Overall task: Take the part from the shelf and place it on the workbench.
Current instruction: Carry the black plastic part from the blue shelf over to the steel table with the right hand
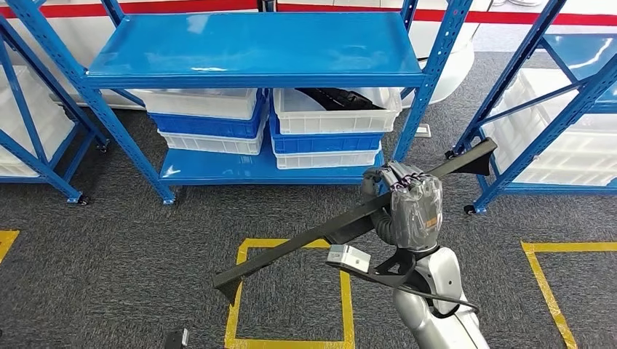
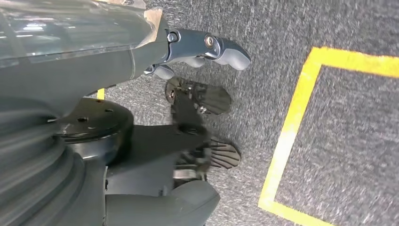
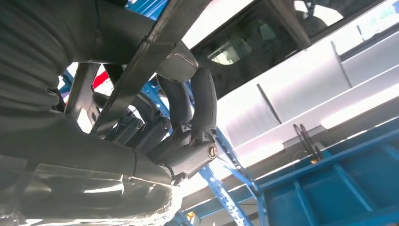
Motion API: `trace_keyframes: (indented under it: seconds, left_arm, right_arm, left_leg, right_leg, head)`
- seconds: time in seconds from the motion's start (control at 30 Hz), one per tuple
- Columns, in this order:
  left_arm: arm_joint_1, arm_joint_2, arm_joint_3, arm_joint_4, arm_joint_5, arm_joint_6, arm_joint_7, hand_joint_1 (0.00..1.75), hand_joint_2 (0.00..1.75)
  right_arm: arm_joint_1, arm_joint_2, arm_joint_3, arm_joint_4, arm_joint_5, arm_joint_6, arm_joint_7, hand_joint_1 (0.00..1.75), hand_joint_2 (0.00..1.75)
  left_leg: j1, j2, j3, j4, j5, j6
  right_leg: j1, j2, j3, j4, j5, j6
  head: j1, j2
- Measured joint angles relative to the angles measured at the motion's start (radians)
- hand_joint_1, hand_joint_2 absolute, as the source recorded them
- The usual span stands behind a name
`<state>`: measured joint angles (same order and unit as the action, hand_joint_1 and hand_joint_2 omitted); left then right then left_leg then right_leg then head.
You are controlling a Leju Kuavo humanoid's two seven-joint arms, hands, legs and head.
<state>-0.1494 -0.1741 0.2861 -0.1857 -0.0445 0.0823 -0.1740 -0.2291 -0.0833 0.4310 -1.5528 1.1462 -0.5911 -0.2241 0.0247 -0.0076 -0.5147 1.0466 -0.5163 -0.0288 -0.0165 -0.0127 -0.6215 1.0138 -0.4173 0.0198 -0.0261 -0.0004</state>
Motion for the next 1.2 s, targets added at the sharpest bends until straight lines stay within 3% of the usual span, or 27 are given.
trace_keyframes:
  seconds: [0.03,0.1,0.13,0.2,0.27,0.3,0.33,0.4,0.43,0.5,0.53,0.57,0.6,0.63,0.67,0.7,0.77,0.8,0.83,0.87,0.9,0.97,1.03,1.07,1.13,1.17,1.2]
  left_arm:
    - [0.000,0.000,0.002,0.000,0.002,0.002,0.000,0.00,1.75]
    - [0.001,0.001,0.006,0.000,0.005,0.005,-0.001,0.00,1.75]
    - [0.001,0.001,0.008,0.000,0.007,0.006,-0.001,0.00,1.75]
    - [0.001,0.003,0.010,0.000,0.010,0.010,-0.001,0.00,1.75]
    - [0.001,0.004,0.014,0.000,0.011,0.014,-0.001,0.00,1.75]
    - [0.001,0.005,0.017,0.000,0.011,0.016,-0.001,0.00,1.75]
    - [0.001,0.005,0.019,0.001,0.012,0.018,-0.001,0.00,1.75]
    - [0.002,0.005,0.023,0.001,0.013,0.021,-0.001,0.00,1.75]
    - [0.002,0.005,0.024,0.001,0.013,0.023,-0.001,0.00,1.75]
    - [0.002,0.005,0.024,0.001,0.014,0.024,-0.001,0.00,1.75]
    - [0.003,0.006,0.025,0.001,0.015,0.025,-0.001,0.00,1.75]
    - [0.004,0.006,0.025,0.001,0.015,0.026,0.000,0.00,1.75]
    - [0.006,0.007,0.025,0.001,0.016,0.026,0.000,0.00,1.75]
    - [0.008,0.008,0.026,0.001,0.017,0.027,0.000,0.00,1.75]
    - [0.011,0.008,0.027,0.002,0.019,0.028,0.001,0.00,1.75]
    - [0.014,0.009,0.029,0.002,0.020,0.029,0.001,0.00,1.75]
    - [0.017,0.010,0.032,0.002,0.022,0.030,0.002,0.00,1.75]
    - [0.018,0.010,0.033,0.003,0.022,0.031,0.002,0.00,1.75]
    - [0.018,0.010,0.033,0.003,0.023,0.033,0.002,0.00,1.75]
    - [0.019,0.011,0.034,0.003,0.024,0.034,0.002,0.00,1.75]
    - [0.019,0.011,0.035,0.003,0.025,0.036,0.002,0.00,1.75]
    - [0.019,0.012,0.037,0.002,0.027,0.038,0.001,0.00,1.75]
    - [0.018,0.013,0.039,0.002,0.029,0.039,0.000,0.00,1.75]
    - [0.018,0.013,0.040,0.002,0.030,0.039,-0.001,0.00,1.75]
    - [0.020,0.012,0.041,0.003,0.031,0.040,-0.002,0.00,1.75]
    - [0.021,0.012,0.043,0.004,0.032,0.040,-0.002,0.00,1.75]
    - [0.021,0.011,0.044,0.004,0.032,0.040,-0.003,0.00,1.75]
  right_arm:
    - [-0.002,0.001,0.000,0.006,-0.007,-0.008,-0.006,1.75,1.75]
    - [-0.005,0.002,0.001,0.020,-0.018,-0.021,-0.015,1.75,1.75]
    - [-0.006,0.002,0.002,0.028,-0.023,-0.025,-0.018,1.75,1.75]
    - [-0.008,0.002,0.003,0.043,-0.029,-0.032,-0.023,1.75,1.75]
    - [-0.010,0.002,0.004,0.057,-0.035,-0.037,-0.025,1.75,1.75]
    - [-0.011,0.002,0.005,0.064,-0.037,-0.039,-0.025,1.75,1.75]
    - [-0.012,0.002,0.005,0.070,-0.038,-0.040,-0.026,1.75,1.75]
    - [-0.016,0.004,0.007,0.079,-0.042,-0.040,-0.027,1.75,1.75]
    - [-0.021,0.005,0.007,0.083,-0.045,-0.040,-0.028,1.75,1.75]
    - [-0.032,0.009,0.009,0.087,-0.052,-0.041,-0.030,1.75,1.75]
    - [-0.037,0.010,0.009,0.089,-0.057,-0.043,-0.031,1.75,1.75]
    - [-0.040,0.012,0.009,0.092,-0.063,-0.045,-0.034,1.75,1.75]
    - [-0.041,0.012,0.010,0.095,-0.070,-0.048,-0.036,1.75,1.75]
    - [-0.043,0.014,0.010,0.099,-0.077,-0.050,-0.040,1.75,1.75]
    - [-0.043,0.016,0.010,0.103,-0.084,-0.052,-0.043,1.75,1.75]
    - [-0.044,0.018,0.010,0.106,-0.091,-0.053,-0.047,1.75,1.75]
    - [-0.045,0.021,0.011,0.111,-0.099,-0.054,-0.051,1.75,1.75]
    - [-0.044,0.021,0.011,0.114,-0.101,-0.055,-0.053,1.75,1.75]
    - [-0.044,0.021,0.011,0.118,-0.102,-0.055,-0.054,1.75,1.75]
    - [-0.043,0.021,0.011,0.121,-0.103,-0.055,-0.055,1.75,1.75]
    - [-0.042,0.021,0.012,0.124,-0.104,-0.055,-0.056,1.75,1.75]
    - [-0.042,0.021,0.013,0.128,-0.105,-0.055,-0.057,1.75,1.75]
    - [-0.042,0.022,0.013,0.129,-0.107,-0.056,-0.057,1.75,1.75]
    - [-0.042,0.023,0.014,0.130,-0.107,-0.057,-0.057,1.75,1.75]
    - [-0.041,0.024,0.015,0.132,-0.107,-0.058,-0.058,1.75,1.75]
    - [-0.040,0.024,0.016,0.133,-0.107,-0.058,-0.058,1.75,1.75]
    - [-0.039,0.024,0.017,0.134,-0.107,-0.058,-0.058,1.75,1.75]
  left_leg:
    - [-0.006,-0.001,0.008,-0.019,-0.009,0.006]
    - [-0.011,0.000,-0.003,-0.027,0.002,0.029]
    - [-0.012,0.002,-0.011,-0.029,0.013,0.044]
    - [-0.012,0.006,-0.035,-0.033,0.037,0.070]
    - [-0.014,0.007,-0.066,-0.033,0.062,0.081]
    - [-0.014,0.008,-0.083,-0.033,0.075,0.081]
    - [-0.015,0.008,-0.099,-0.032,0.087,0.080]
    - [-0.015,0.008,-0.129,-0.031,0.111,0.074]
    - [-0.016,0.008,-0.141,-0.031,0.123,0.069]
    - [-0.018,0.007,-0.155,-0.032,0.145,0.058]
    - [-0.019,0.007,-0.157,-0.035,0.156,0.052]
    - [-0.019,0.006,-0.159,-0.038,0.167,0.047]
    - [-0.018,0.006,-0.162,-0.039,0.172,0.041]
    - [-0.016,0.005,-0.167,-0.030,0.159,0.035]
    - [-0.014,0.005,-0.174,-0.009,0.126,0.029]
    - [-0.012,0.005,-0.185,0.031,0.075,0.024]
    - [-0.012,0.005,-0.207,0.154,-0.029,0.016]
    - [-0.011,0.005,-0.212,0.212,-0.051,0.014]
    - [-0.011,0.005,-0.208,0.249,-0.049,0.013]
    - [-0.011,0.005,-0.189,0.254,-0.027,0.013]
    - [-0.011,0.005,-0.154,0.223,0.003,0.014]
    - [-0.012,0.004,-0.053,0.091,0.019,0.021]
    - [-0.017,0.002,0.012,-0.014,-0.006,0.033]
    - [-0.021,0.001,0.021,-0.036,-0.011,0.041]
    - [-0.021,0.005,0.006,-0.045,0.008,0.058]
    - [-0.019,0.008,-0.005,-0.048,0.022,0.068]
    - [-0.017,0.011,-0.020,-0.052,0.036,0.076]
  right_leg:
    - [0.001,0.000,-0.005,0.001,0.007,0.009]
    - [0.002,-0.001,-0.012,0.002,0.018,0.027]
    - [0.001,0.000,-0.022,0.011,0.007,0.029]
    - [-0.003,0.002,-0.057,0.086,-0.064,0.020]
    - [-0.004,0.004,-0.092,0.215,-0.143,0.013]
    - [-0.004,0.005,-0.097,0.267,-0.157,0.018]
    - [-0.004,0.006,-0.089,0.293,-0.151,0.026]
    - [-0.003,0.007,-0.022,0.240,-0.104,0.043]
    - [-0.003,0.007,0.036,0.168,-0.095,0.043]
    - [0.004,0.010,0.135,0.020,-0.112,0.029]
    - [0.008,0.011,0.158,-0.023,-0.123,0.020]
    - [0.012,0.012,0.159,-0.038,-0.124,0.013]
    - [0.006,0.012,0.149,-0.035,-0.115,0.005]
    - [0.003,0.011,0.142,-0.034,-0.105,-0.004]
    - [-0.001,0.009,0.135,-0.034,-0.094,-0.015]
    - [-0.005,0.007,0.126,-0.034,-0.081,-0.025]
    - [0.000,0.006,0.099,-0.032,-0.056,-0.036]
    - [0.002,0.006,0.082,-0.030,-0.044,-0.036]
    - [0.003,0.006,0.066,-0.027,-0.033,-0.036]
    - [0.004,0.005,0.049,-0.023,-0.023,-0.034]
    - [0.004,0.005,0.033,-0.018,-0.014,-0.032]
    - [0.006,0.006,0.008,-0.007,0.000,-0.024]
    - [0.008,0.006,-0.004,-0.002,0.015,-0.011]
    - [0.009,0.005,-0.006,-0.004,0.024,-0.004]
    - [0.010,0.005,-0.013,-0.003,0.032,0.007]
    - [0.010,0.007,-0.023,0.012,0.014,0.007]
    - [0.010,0.008,-0.038,0.046,-0.022,0.003]
  head:
    - [0.001,0.000]
    - [0.002,0.000]
    - [0.001,0.000]
    - [0.005,0.000]
    - [0.010,0.000]
    - [0.011,0.000]
    - [0.011,0.000]
    - [0.012,0.000]
    - [0.012,0.000]
    - [0.010,0.000]
    - [0.008,0.000]
    - [0.006,0.000]
    - [0.004,0.000]
    - [0.003,0.000]
    - [0.000,0.000]
    - [-0.002,0.000]
    - [-0.006,0.000]
    - [-0.006,0.000]
    - [-0.006,0.000]
    - [-0.006,0.000]
    - [-0.006,0.000]
    - [-0.006,0.000]
    - [-0.005,0.000]
    - [-0.005,0.000]
    - [-0.005,0.000]
    - [-0.004,0.000]
    - [-0.001,0.000]
